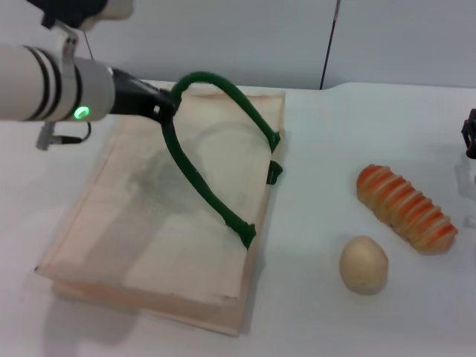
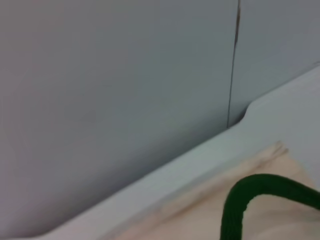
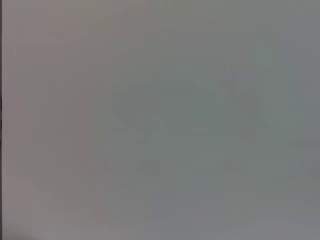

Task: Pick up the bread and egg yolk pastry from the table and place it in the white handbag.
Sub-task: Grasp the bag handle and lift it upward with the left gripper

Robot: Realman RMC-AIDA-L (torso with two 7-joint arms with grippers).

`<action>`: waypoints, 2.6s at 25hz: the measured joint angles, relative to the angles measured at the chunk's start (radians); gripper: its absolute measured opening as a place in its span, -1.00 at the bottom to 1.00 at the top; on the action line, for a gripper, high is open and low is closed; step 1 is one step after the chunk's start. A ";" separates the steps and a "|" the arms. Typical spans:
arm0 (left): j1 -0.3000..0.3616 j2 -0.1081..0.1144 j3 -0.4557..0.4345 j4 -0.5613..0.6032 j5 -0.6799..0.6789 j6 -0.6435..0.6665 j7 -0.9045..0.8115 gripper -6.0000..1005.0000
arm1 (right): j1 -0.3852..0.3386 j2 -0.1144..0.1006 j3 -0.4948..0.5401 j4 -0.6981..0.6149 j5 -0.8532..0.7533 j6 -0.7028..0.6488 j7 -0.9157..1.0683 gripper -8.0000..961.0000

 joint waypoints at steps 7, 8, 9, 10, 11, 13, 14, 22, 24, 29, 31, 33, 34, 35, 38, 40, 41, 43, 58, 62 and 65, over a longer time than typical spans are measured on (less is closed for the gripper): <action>0.033 -0.001 -0.024 0.140 -0.002 -0.065 0.018 -0.74 | -0.001 -0.001 -0.005 -0.009 0.000 0.002 0.003 0.31; 0.037 -0.001 -0.025 0.156 -0.003 -0.072 0.020 -0.74 | -0.002 -0.001 -0.005 -0.009 0.000 0.003 0.003 0.31; 0.040 -0.001 -0.026 0.171 -0.003 -0.078 0.022 -0.73 | -0.003 -0.001 -0.005 -0.010 0.000 0.006 0.004 0.31; 0.044 -0.001 -0.028 0.186 -0.004 -0.086 0.023 -0.74 | -0.004 -0.001 -0.005 -0.010 0.000 0.008 0.004 0.31; 0.046 -0.001 -0.031 0.198 -0.005 -0.092 0.023 -0.74 | -0.004 -0.001 -0.005 -0.010 0.000 0.010 0.005 0.31; 0.052 -0.001 -0.043 0.219 -0.011 -0.110 0.030 -0.74 | -0.007 -0.002 -0.003 -0.011 0.000 0.018 0.005 0.31; 0.054 -0.001 -0.052 0.229 -0.016 -0.119 0.035 -0.74 | -0.009 -0.002 -0.002 -0.011 0.000 0.026 0.006 0.31; 0.069 -0.003 -0.097 0.278 -0.048 -0.154 0.063 -0.74 | -0.015 -0.002 0.004 -0.007 0.004 0.034 0.014 0.31; 0.077 -0.003 -0.110 0.300 -0.053 -0.160 0.069 -0.74 | -0.015 -0.002 0.004 -0.005 0.005 0.031 0.014 0.31; 0.098 -0.004 -0.153 0.358 -0.083 -0.186 0.090 -0.74 | -0.019 -0.002 0.004 -0.002 0.007 0.027 0.014 0.31; 0.101 -0.004 -0.181 0.382 -0.099 -0.206 0.102 -0.75 | -0.021 -0.002 0.004 -0.001 0.008 0.027 0.015 0.31; 0.102 -0.005 -0.209 0.409 -0.108 -0.229 0.107 -0.75 | -0.022 -0.002 0.005 -0.001 0.008 0.026 0.016 0.31; 0.103 -0.005 -0.218 0.422 -0.109 -0.236 0.109 -0.75 | -0.022 -0.002 0.006 -0.001 0.008 0.026 0.016 0.31; 0.103 -0.005 -0.224 0.431 -0.109 -0.241 0.110 -0.75 | -0.022 -0.002 0.006 -0.001 0.008 0.026 0.016 0.31; 0.104 -0.006 -0.233 0.463 -0.111 -0.247 0.113 -0.75 | -0.022 -0.002 0.006 -0.001 0.009 0.025 0.016 0.31; 0.100 -0.006 -0.233 0.474 -0.112 -0.253 0.113 -0.75 | -0.021 -0.002 0.006 -0.001 0.009 0.025 0.016 0.31; 0.098 -0.006 -0.234 0.477 -0.112 -0.255 0.114 -0.75 | -0.021 -0.002 0.006 -0.001 0.009 0.025 0.016 0.31; 0.090 -0.005 -0.234 0.479 -0.113 -0.258 0.115 -0.75 | -0.021 -0.002 0.006 -0.001 0.009 0.025 0.016 0.31; 0.036 -0.003 -0.264 0.487 -0.210 -0.287 0.163 -0.74 | -0.022 -0.002 0.009 0.000 0.009 0.021 0.016 0.31; 0.031 -0.003 -0.274 0.491 -0.230 -0.288 0.168 -0.75 | -0.025 -0.002 0.011 0.001 0.009 0.016 0.016 0.31; 0.028 -0.002 -0.280 0.492 -0.248 -0.289 0.175 -0.75 | -0.025 -0.003 0.017 0.008 0.009 0.010 0.016 0.31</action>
